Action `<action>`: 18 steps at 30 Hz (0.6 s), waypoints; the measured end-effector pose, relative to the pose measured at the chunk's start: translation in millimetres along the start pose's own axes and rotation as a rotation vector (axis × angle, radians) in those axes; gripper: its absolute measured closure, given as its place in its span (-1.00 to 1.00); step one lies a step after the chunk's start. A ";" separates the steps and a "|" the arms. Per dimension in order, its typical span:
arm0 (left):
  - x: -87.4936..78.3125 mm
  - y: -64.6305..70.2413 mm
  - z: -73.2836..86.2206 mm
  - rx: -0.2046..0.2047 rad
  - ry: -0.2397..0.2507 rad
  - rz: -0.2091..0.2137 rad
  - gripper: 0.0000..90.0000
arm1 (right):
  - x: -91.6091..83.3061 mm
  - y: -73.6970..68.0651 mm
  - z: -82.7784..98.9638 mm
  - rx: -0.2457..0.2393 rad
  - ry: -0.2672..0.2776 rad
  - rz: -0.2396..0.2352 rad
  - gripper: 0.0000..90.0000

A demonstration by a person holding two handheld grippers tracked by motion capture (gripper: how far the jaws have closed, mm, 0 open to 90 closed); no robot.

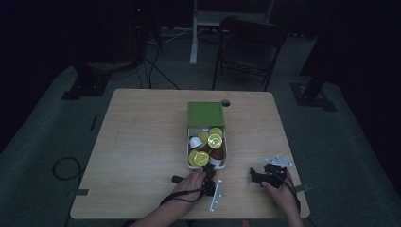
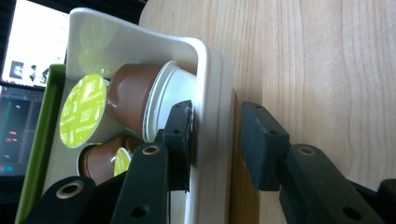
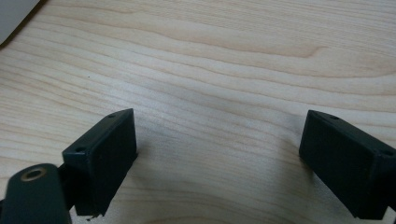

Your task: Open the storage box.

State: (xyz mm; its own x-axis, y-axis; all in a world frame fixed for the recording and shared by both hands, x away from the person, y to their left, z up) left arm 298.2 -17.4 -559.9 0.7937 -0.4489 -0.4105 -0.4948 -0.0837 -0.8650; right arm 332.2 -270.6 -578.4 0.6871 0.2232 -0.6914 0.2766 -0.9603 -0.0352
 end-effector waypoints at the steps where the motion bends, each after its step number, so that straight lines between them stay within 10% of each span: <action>1: -0.7 -0.1 0.0 -0.008 0.003 0.003 0.46 | 0.0 0.0 0.0 0.000 0.000 0.000 -0.76; 18: -13.8 1.0 -3.2 -0.087 0.054 0.064 0.12 | 0.0 0.0 0.0 0.001 0.000 0.000 -0.76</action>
State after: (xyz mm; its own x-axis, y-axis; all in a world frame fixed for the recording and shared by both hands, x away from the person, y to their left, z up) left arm 285.6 -14.1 -554.2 0.7403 -0.5033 -0.4457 -0.5743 -0.1289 -0.8084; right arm 332.2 -270.6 -578.4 0.6872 0.2234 -0.6913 0.2763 -0.9604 -0.0357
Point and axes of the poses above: each handheld gripper's, and its own axes: x roughly forward along the jaws, z roughly out of its underside, y roughly to its right, the point moved 4 cm from there along x, roughly forward along the jaws, and after that the axes turned 2 degrees about -z, right-handed, at the moved point
